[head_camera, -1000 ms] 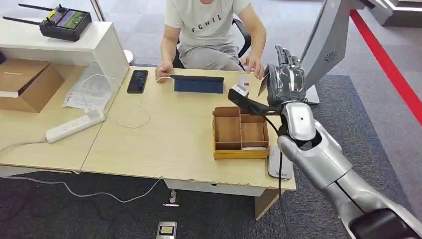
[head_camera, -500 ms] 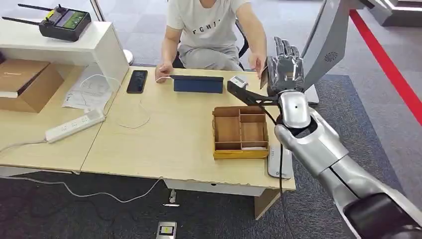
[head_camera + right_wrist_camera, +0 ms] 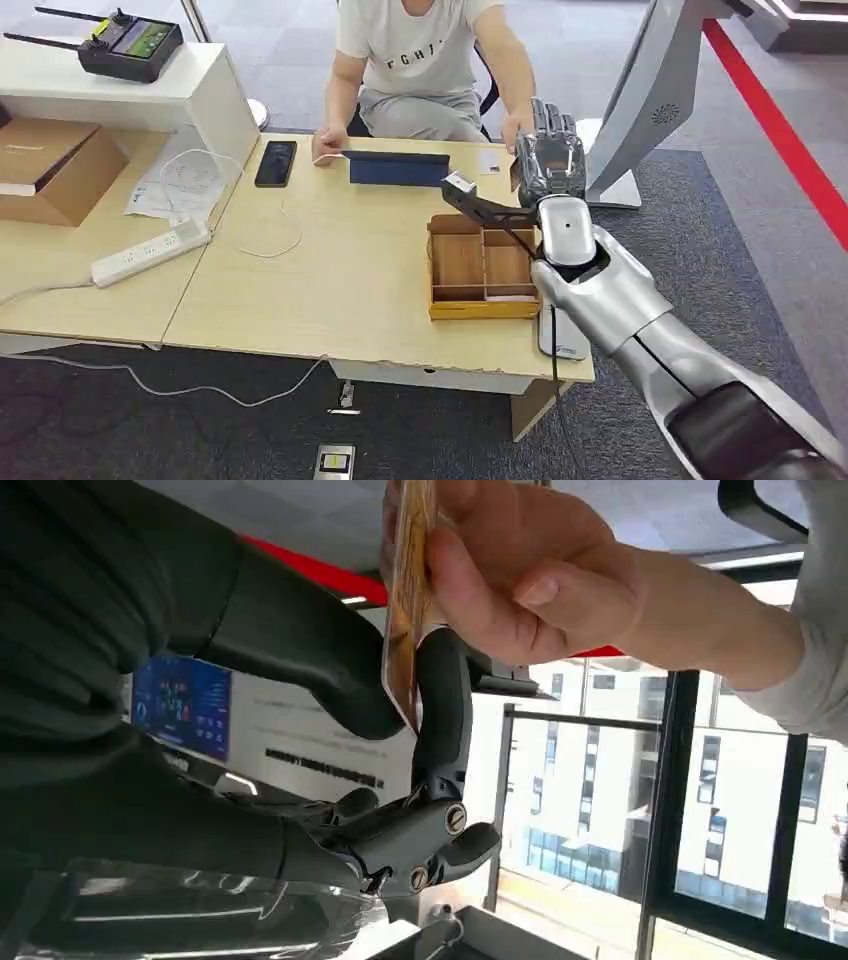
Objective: Pass the card to the sensor for recognition and then transmit it.
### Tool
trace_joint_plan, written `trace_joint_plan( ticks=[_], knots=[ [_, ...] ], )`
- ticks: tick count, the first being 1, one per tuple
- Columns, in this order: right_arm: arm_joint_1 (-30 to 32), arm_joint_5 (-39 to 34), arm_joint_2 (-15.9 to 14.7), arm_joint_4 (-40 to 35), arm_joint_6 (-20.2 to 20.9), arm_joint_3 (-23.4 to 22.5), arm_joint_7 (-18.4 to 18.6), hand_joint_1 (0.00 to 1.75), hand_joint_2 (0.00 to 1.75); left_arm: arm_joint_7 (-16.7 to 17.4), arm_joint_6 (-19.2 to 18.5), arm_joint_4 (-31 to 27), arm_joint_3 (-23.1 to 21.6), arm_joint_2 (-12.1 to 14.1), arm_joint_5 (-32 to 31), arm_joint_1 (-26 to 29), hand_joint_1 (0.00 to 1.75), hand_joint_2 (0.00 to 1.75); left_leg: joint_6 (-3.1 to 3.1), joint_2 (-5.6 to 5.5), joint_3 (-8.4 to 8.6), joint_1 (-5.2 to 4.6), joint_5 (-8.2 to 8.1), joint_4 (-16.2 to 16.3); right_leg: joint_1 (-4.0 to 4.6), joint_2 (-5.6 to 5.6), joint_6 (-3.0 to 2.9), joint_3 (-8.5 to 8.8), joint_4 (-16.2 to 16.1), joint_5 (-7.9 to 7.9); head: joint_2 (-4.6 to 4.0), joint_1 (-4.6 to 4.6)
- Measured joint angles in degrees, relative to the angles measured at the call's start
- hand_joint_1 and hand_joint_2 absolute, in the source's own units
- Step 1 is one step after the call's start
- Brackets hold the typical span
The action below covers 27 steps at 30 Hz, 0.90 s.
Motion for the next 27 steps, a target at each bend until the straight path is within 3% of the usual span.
trace_joint_plan(
  ticks=[2, 3, 4, 10, 23, 27],
  knots=[
    [0.06, 0.3, 0.22, 0.28, 0.52, 0.0, 0.11, 1.75, 1.75, 0.11, 0.0, 0.0, 0.0, 0.0, 0.0, -0.01, 0.0, 0.0, 0.0, 0.0, 0.01, 0.0, 0.0, 0.0, 0.0, 0.0, 0.0, 0.0, 0.0, 0.0, 0.0, -0.02],
    [0.16, 0.5, 0.33, 0.35, 0.7, 0.0, 0.13, 0.0, 1.75, 0.24, 0.0, 0.0, 0.0, 0.0, 0.0, -0.02, 0.0, 0.0, 0.0, 0.0, 0.01, 0.0, 0.0, 0.0, 0.0, 0.0, 0.0, 0.0, 0.0, 0.0, 0.0, -0.02],
    [0.28, 0.7, 0.39, 0.35, 0.85, 0.0, 0.2, 0.0, 0.0, 0.31, 0.0, 0.0, 0.0, 0.0, 0.02, 0.01, 0.0, 0.0, 0.0, 0.0, 0.01, 0.0, 0.0, 0.0, 0.0, 0.0, 0.0, 0.0, 0.0, 0.0, 0.0, -0.02],
    [0.9, 2.91, 0.61, 0.31, -0.92, 0.0, -1.95, 0.0, 0.0, 0.35, 0.13, 0.0, 0.0, 0.0, 0.09, 0.02, 0.0, 0.0, 0.0, 0.0, 0.01, 0.0, 0.0, 0.0, 0.0, 0.0, 0.0, -0.01, 0.0, 0.0, 0.0, -0.02],
    [1.22, 5.99, 1.01, -0.46, 0.07, 0.02, -1.95, 0.0, 0.0, -0.04, 1.66, 0.02, 0.02, 0.0, 0.74, 0.05, 0.0, 0.0, 0.0, 0.0, 0.02, 0.0, 0.0, 0.0, 0.0, 0.0, 0.0, -0.01, 0.0, 0.0, 0.0, -0.02],
    [1.55, 4.67, -0.88, -3.15, 1.25, -0.2, -3.98, 0.0, 0.0, -0.31, 2.32, 0.04, 0.24, -0.15, 1.71, 0.13, 0.0, 0.0, 0.0, 0.0, 0.07, 0.0, 0.0, 0.01, 0.0, 0.0, 0.0, -0.04, -0.03, 0.0, 0.0, -0.04]
  ],
)
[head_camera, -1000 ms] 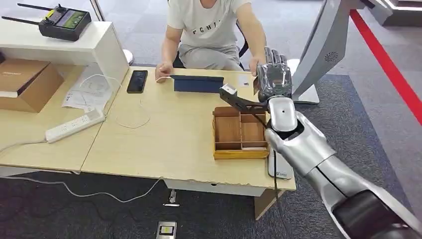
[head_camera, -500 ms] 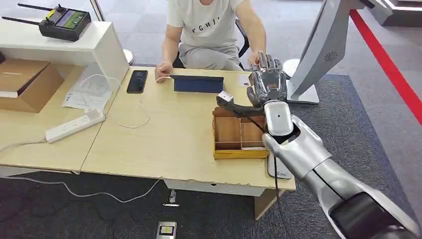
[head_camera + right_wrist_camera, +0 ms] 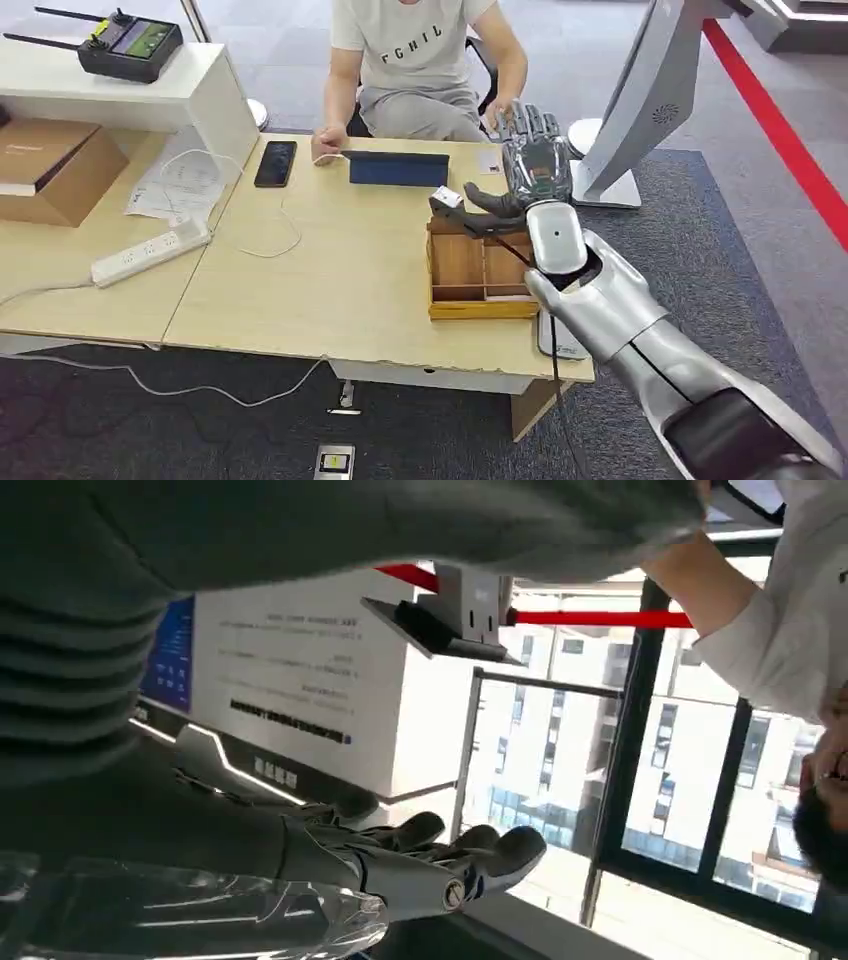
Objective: Pass the card to the sensor for recognition and then transmit it.
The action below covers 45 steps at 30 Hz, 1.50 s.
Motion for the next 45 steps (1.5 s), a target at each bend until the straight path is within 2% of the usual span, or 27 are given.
trace_joint_plan(
  ticks=[4, 6, 9, 11, 13, 15, 18, 22, 26, 27, 29, 32, 34, 35, 40, 43, 45],
  knots=[
    [3.98, -4.75, -6.04, -4.06, 0.96, -2.19, -0.08, 0.0, 0.0, 1.58, 0.2, 0.02, 1.05, -0.33, 0.24, 0.42, 0.0, 0.0, 0.05, -0.11, 0.1, 0.01, -0.03, 0.02, 0.01, -0.08, 0.01, 0.19, -0.19, -0.01, 0.0, 0.02],
    [8.02, -11.24, -10.5, -5.68, -1.0, -5.02, 0.05, 0.0, 0.0, 1.96, 0.67, 0.02, 1.49, -0.48, 0.33, 0.75, 0.0, 0.0, 0.11, -0.14, 0.11, 0.0, -0.08, 0.03, 0.0, -0.12, 0.04, 0.29, -0.31, 0.0, 0.0, 0.02],
    [16.1, -22.61, -17.13, -7.62, -6.07, -11.36, -0.98, 0.0, 0.0, 3.28, 2.95, 0.04, 2.51, -0.63, 0.33, 1.03, 0.0, 0.0, 0.24, -0.26, 0.05, -0.01, -0.17, 0.03, 0.0, -0.19, 0.11, 0.45, -0.44, -0.01, 0.0, 0.06],
    [20.39, -24.79, -20.46, -8.41, -7.65, -14.82, -1.99, 0.0, 0.0, 3.56, 3.32, 0.07, 2.82, -0.63, 0.33, 1.2, 0.0, 0.0, 0.24, -0.14, 0.0, -0.04, -0.2, 0.03, -0.03, -0.12, 0.13, 0.33, -0.42, 0.01, 0.0, 0.04],
    [23.7, -29.34, -23.06, -9.44, -9.34, -17.99, -0.3, 0.0, 0.0, 3.74, 4.07, 0.11, 3.21, -0.63, 0.33, 1.01, 0.0, 0.0, 0.24, -0.03, 0.05, -0.05, -0.22, 0.03, -0.04, 0.0, 0.13, 0.28, -0.45, 0.01, 0.0, -0.02],
    [28.91, -39.91, -26.03, -10.73, -12.07, -23.05, 0.7, 0.0, 0.0, 4.26, 4.72, 0.13, 3.96, -0.72, 0.33, 0.76, 0.0, 0.0, 0.26, -0.28, 0.11, -0.03, -0.23, 0.04, -0.03, -0.27, 0.25, 0.38, -0.52, -0.11, 0.0, 0.02],
    [38.14, -50.59, -31.01, -11.25, -15.12, -32.16, -1.96, 0.0, 0.0, 3.57, 5.55, 0.15, 4.54, -0.92, 0.35, 1.23, 0.0, 0.0, 0.28, -0.6, -0.02, -0.04, -0.25, 0.03, -0.03, -0.6, 0.28, 0.52, -0.49, -0.19, 0.0, 0.04],
    [46.18, -52.43, -34.03, -11.34, -15.85, -39.87, -4.06, 0.0, 0.0, 2.86, 6.01, 0.15, 5.6, -1.18, 0.35, 1.29, 0.0, 0.0, 0.32, -0.26, -0.02, -0.06, -0.38, 0.02, -0.05, -0.28, 0.27, 0.44, -0.46, -0.18, 0.0, 0.0],
    [50.46, -54.92, -35.27, -11.41, -15.43, -45.67, -2.03, 0.0, 0.0, 1.42, 6.4, 0.15, 6.49, -1.55, 0.35, 0.84, 0.0, 0.0, 0.31, -0.2, 0.14, -0.04, -0.37, 0.02, -0.03, -0.26, 0.26, 0.39, -0.49, -0.21, 0.0, 0.02],
    [51.78, -56.44, -35.16, -11.19, -15.12, -47.06, -3.0, 0.0, 0.0, 1.03, 6.93, 0.15, 6.91, -1.84, 0.35, 0.85, 0.0, 0.0, 0.31, -0.22, 0.13, -0.03, -0.37, 0.02, -0.02, -0.29, 0.27, 0.43, -0.48, -0.23, 0.0, 0.07],
    [53.14, -59.29, -33.99, -8.92, -14.69, -48.8, -7.76, 0.0, 0.0, 0.72, 7.95, 0.15, 7.28, -2.31, 0.35, 0.93, 0.0, 0.0, 0.31, -0.22, 0.14, -0.01, -0.37, 0.0, -0.01, -0.28, 0.26, 0.44, -0.48, -0.22, 0.0, 0.02],
    [53.37, -62.47, -29.39, -1.08, -15.3, -49.81, -17.85, 0.0, 0.0, 1.16, 9.03, 0.09, 8.31, -3.15, 0.35, 0.85, 0.0, 0.0, 0.3, -0.04, 0.22, 0.01, -0.38, 0.0, 0.01, -0.08, 0.24, 0.4, -0.49, -0.2, 0.0, 0.0],
    [52.77, -62.9, -25.23, 5.74, -16.37, -49.83, -22.28, 0.0, 0.0, 1.73, 9.73, 0.02, 8.61, -3.89, 0.35, 0.77, 0.0, 0.0, 0.3, 0.0, 0.21, 0.04, -0.38, -0.01, 0.05, -0.05, 0.23, 0.4, -0.47, -0.21, 0.0, 0.0],
    [52.24, -63.47, -22.8, 8.76, -16.81, -49.83, -22.29, 0.0, 0.0, 2.39, 10.12, 0.0, 8.7, -4.22, 0.35, 0.76, 0.0, 0.0, 0.25, 0.05, 0.21, 0.09, -0.42, -0.01, 0.1, 0.02, 0.23, 0.39, -0.48, -0.21, 0.0, 0.04],
    [51.09, -62.81, -8.36, 20.37, -19.28, -49.66, -15.93, 0.0, 0.0, 5.29, 11.12, -0.42, 9.44, -5.62, 0.31, 0.74, 0.0, 0.0, 0.16, 0.25, 0.2, 0.3, -0.46, -0.02, 0.34, 0.16, 0.01, 0.39, -0.4, -0.25, 0.0, 0.02],
    [50.66, -62.03, -1.69, 24.63, -19.28, -49.35, -15.45, 0.0, 0.0, 5.44, 11.13, -0.61, 9.46, -5.97, 0.26, 0.66, 0.0, 0.0, 0.05, 0.24, 0.21, 0.3, -0.46, -0.03, 0.33, 0.16, -0.12, 0.34, -0.23, -0.35, 0.0, -0.02],
    [50.05, -61.85, 1.94, 27.03, -19.43, -49.24, -16.58, 0.0, 0.0, 5.73, 11.1, -0.68, 9.46, -5.99, 0.26, 0.67, 0.0, 0.0, -0.04, 0.26, 0.21, 0.32, -0.45, -0.03, 0.35, 0.16, -0.15, 0.31, -0.21, -0.36, 0.0, 0.02]
  ],
)
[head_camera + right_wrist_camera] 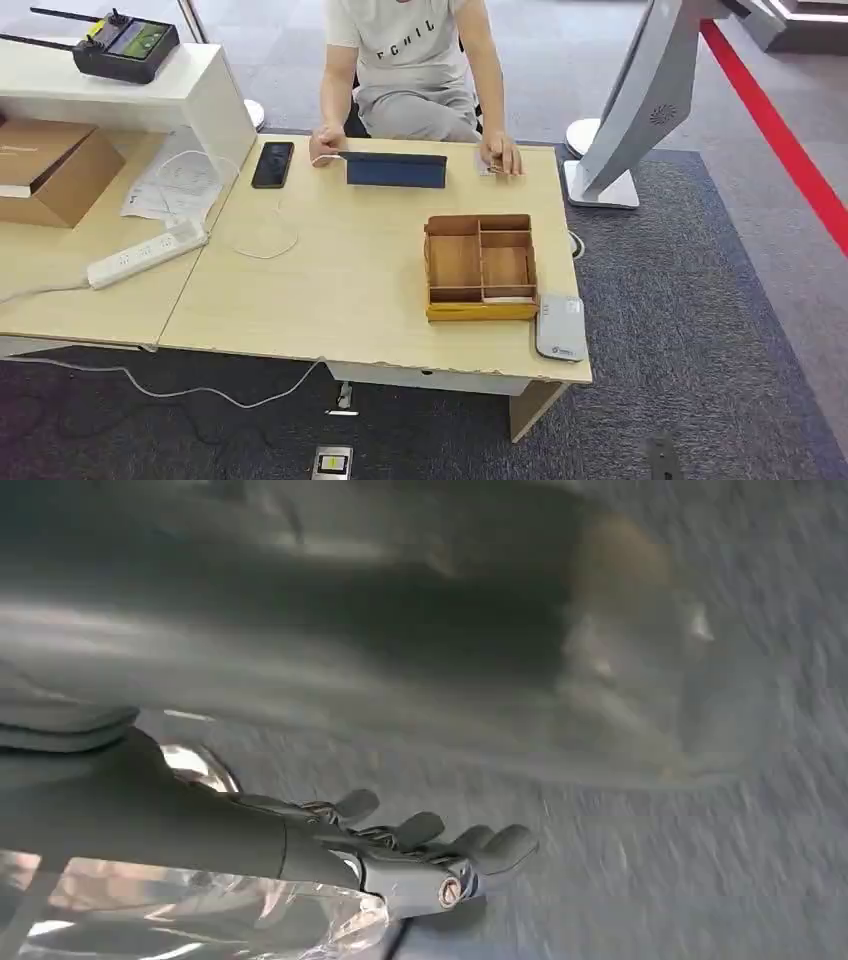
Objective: Pass the card to the sensor for recognition and then transmit it.
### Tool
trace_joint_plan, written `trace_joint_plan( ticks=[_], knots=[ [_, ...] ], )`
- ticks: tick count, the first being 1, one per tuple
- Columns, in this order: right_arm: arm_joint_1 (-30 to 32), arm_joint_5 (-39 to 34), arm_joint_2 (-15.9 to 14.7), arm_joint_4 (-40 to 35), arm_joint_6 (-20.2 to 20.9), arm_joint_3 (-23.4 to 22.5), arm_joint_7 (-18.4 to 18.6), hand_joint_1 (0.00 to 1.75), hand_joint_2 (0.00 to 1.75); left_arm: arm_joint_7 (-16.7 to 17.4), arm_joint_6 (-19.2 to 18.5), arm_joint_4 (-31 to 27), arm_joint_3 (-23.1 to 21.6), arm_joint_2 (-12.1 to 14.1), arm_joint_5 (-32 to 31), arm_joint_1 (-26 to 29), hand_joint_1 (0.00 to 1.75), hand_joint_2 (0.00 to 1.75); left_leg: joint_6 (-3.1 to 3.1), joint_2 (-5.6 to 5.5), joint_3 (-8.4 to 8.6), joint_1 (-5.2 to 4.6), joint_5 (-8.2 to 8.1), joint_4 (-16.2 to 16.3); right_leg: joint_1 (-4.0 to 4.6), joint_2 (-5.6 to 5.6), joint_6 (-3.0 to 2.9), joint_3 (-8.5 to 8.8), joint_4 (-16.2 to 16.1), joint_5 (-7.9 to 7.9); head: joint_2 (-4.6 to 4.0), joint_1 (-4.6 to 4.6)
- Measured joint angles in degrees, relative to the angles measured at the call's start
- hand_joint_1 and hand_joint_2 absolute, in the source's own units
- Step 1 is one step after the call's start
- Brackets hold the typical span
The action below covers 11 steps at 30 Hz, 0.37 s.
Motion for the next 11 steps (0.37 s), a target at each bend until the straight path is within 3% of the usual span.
trace_joint_plan(
  ticks=[3, 8, 11],
  knots=[
    [-0.38, -1.25, 3.06, 2.31, -0.99, -0.02, -2.33, 0.0, 0.0, 0.09, -0.18, -0.24, 0.0, 0.02, 0.07, 0.03, 0.0, 0.0, -0.03, -0.04, -0.01, -0.02, 0.0, 0.0, -0.02, -0.01, -0.01, 0.0, 0.03, -0.01, 0.0, 0.0],
    [-1.07, -1.64, 5.25, 5.08, -1.4, -0.11, -5.51, 0.0, 0.0, -1.05, 0.83, -0.24, 0.0, 0.04, 0.0, -0.01, 0.0, 0.0, -0.04, -0.02, -0.01, -0.06, 0.01, 0.0, -0.07, -0.01, 0.0, 0.02, 0.02, 0.0, 0.0, 0.02],
    [-1.49, -1.57, 6.04, 6.47, -0.74, -0.11, -4.73, 0.0, 0.0, -1.55, 2.03, -0.26, 0.0, 0.22, -0.26, 0.0, 0.0, 0.0, -0.04, -0.01, 0.0, -0.07, 0.01, 0.0, -0.08, -0.01, 0.0, 0.02, 0.02, 0.01, 0.0, 0.02]
  ],
)
